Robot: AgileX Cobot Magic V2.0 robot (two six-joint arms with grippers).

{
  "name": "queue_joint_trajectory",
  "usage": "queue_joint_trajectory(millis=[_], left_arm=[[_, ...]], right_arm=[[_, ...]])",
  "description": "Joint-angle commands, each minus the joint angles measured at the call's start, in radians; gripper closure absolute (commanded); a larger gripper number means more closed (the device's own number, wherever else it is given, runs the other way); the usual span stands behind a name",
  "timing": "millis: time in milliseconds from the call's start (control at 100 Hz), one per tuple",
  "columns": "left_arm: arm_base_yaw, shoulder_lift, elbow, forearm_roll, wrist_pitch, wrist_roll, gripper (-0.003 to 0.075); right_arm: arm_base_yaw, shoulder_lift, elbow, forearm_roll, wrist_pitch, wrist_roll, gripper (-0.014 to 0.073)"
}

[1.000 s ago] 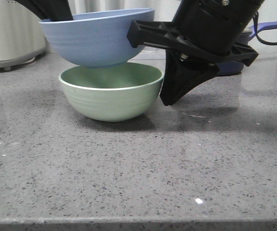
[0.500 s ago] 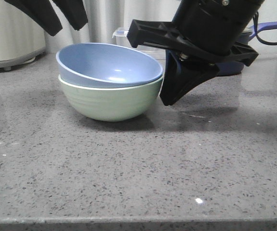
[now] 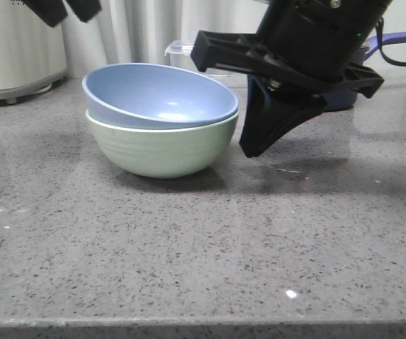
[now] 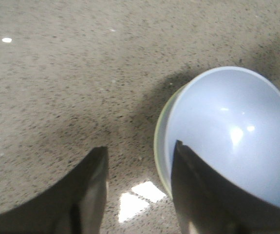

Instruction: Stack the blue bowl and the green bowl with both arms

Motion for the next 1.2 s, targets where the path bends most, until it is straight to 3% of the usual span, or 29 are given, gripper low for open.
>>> queue_joint_trajectory(millis=[0, 360, 620, 1190], left_arm=[[0.020, -0.094, 0.013, 0.009, -0.070, -0.021, 0.0504], [0.214, -0.364, 0.243, 0.059, -0.152, -0.022, 0.0739], [0.319, -0.557, 0.433, 0.099, -0.261, -0.022, 0.0741], [0.321, -0.921, 0.854, 0.128, -0.605, -0.022, 0.0741]], right_arm=[[-0.023, -0.072, -0.010, -0.003, -0.029, -0.004, 0.0660], [-0.182, -0.247, 0.131, -0.035, -0.039, -0.003, 0.0660], [-0.255, -0.410, 0.238, -0.086, -0.080, -0.004, 0.0660], [-0.257, -0.855, 0.553, -0.133, -0.335, -0.005, 0.0660]])
